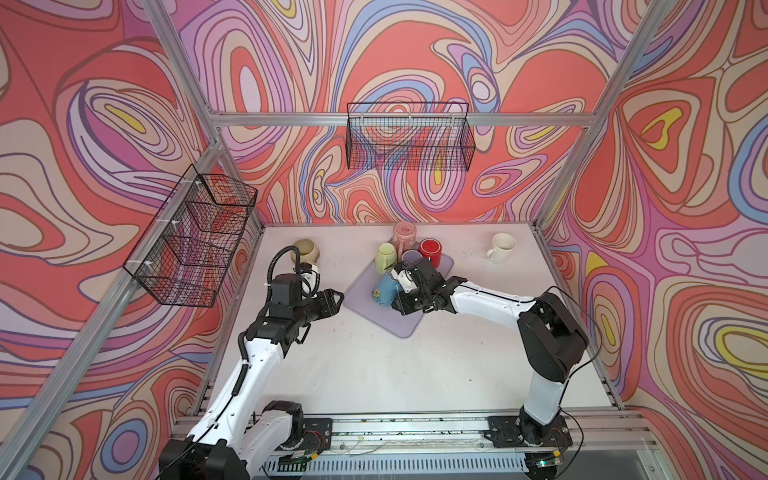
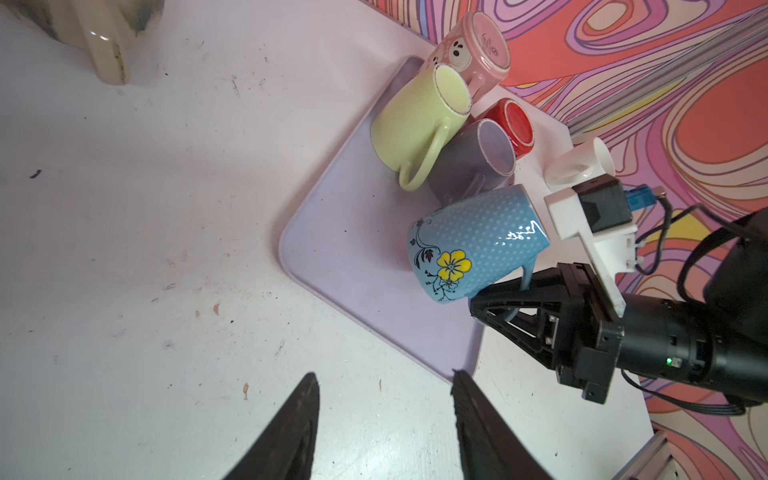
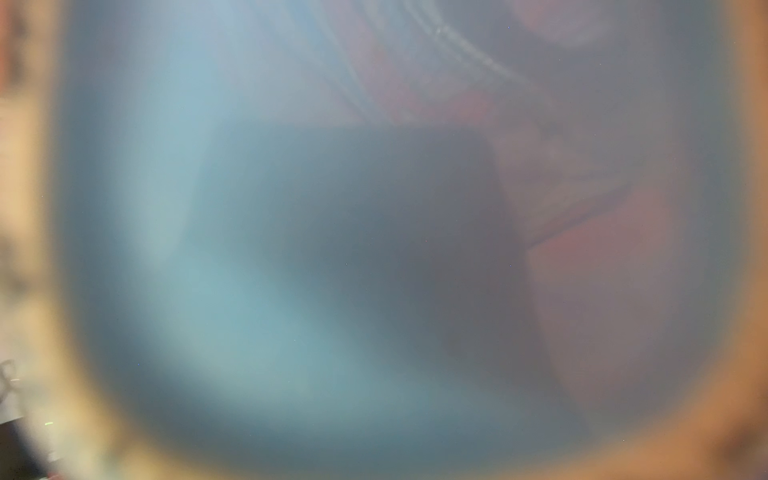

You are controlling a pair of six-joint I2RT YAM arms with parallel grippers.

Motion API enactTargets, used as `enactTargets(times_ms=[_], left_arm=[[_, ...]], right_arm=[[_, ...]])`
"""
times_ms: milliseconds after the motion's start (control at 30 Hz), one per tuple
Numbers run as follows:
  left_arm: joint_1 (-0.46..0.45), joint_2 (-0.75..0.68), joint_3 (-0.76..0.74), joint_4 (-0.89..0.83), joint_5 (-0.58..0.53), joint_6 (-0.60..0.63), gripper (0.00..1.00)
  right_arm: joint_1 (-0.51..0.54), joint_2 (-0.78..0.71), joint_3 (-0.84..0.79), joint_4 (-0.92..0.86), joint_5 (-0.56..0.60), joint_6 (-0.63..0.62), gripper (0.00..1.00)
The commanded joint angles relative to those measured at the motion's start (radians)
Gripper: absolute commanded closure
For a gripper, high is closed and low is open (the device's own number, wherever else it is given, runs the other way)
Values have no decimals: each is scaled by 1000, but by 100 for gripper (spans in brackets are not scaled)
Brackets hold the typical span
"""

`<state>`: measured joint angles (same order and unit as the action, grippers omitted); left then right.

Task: Turn the mug right side up
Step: 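Lift the blue mug off the tray with the right gripper, then bring the blue mug toward the left gripper while the left gripper reaches for it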

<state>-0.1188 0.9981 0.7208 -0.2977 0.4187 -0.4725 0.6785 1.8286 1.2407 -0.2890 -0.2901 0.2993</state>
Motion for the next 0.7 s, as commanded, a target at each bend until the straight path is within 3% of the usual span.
enactTargets(times_ms=[0,367,667], left_arm=[[-8,8,-27,83,44,-46,45],[-8,69,-28,360,327,-167,44],[-21,123,-21,583,463,-320,44]], right_arm=[[-25,-88,-28,128,-78,24,86],[-147,-211,-181,423,-343,193,87],[-210,-264,-261,611,-441,311,87]])
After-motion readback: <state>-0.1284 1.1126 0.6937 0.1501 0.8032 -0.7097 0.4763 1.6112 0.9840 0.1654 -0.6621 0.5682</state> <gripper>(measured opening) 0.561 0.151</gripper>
